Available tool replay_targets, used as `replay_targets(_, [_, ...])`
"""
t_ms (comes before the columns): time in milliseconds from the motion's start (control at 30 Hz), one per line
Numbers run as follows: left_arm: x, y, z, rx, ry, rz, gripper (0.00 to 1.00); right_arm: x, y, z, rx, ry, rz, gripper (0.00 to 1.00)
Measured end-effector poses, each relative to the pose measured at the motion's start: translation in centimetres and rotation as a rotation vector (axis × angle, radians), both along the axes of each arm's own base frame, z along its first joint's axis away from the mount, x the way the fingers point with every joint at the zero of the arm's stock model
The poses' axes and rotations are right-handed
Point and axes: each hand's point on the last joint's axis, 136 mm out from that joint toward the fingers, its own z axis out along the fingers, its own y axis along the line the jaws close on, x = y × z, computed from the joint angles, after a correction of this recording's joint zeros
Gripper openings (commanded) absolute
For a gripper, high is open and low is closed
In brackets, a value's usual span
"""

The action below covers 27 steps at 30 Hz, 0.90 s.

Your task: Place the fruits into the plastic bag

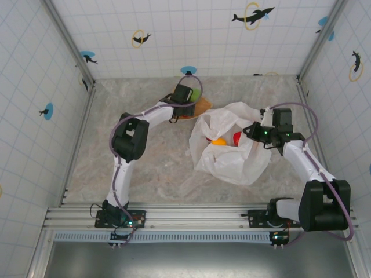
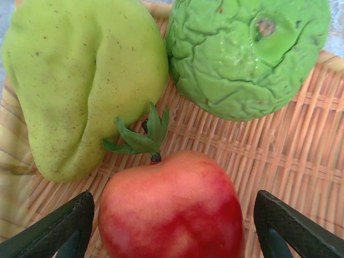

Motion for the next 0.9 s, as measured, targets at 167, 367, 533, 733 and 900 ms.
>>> replay_targets(167, [0.3, -0.1, -0.6, 0.008, 0.007, 0.000, 0.77, -0.1, 0.2, 0.0, 0.001, 0.001, 0.004, 0.03])
replay_targets(367, [0.9, -0.5, -1.5, 0.012, 0.013, 0.000, 0.71, -0.1, 0.2, 0.1, 0.001, -0.001, 0.004, 0.03])
replay_targets(533, [1.2, -0.6, -2.0, 0.021, 0.011, -0.005, 0.65, -0.1, 0.2, 0.3, 0.000, -0.008, 0.004, 0.03])
replay_targets(733, [1.1, -0.5, -2.0, 0.028, 0.013, -0.013, 0.57, -0.1, 0.2, 0.4, 0.001, -0.012, 0.004, 0.03])
replay_targets(900, [0.9, -0.5, -1.3, 0.025, 0.014, -0.015, 0.53, -0.1, 0.2, 0.4, 0.001, -0.011, 0.004, 0.03])
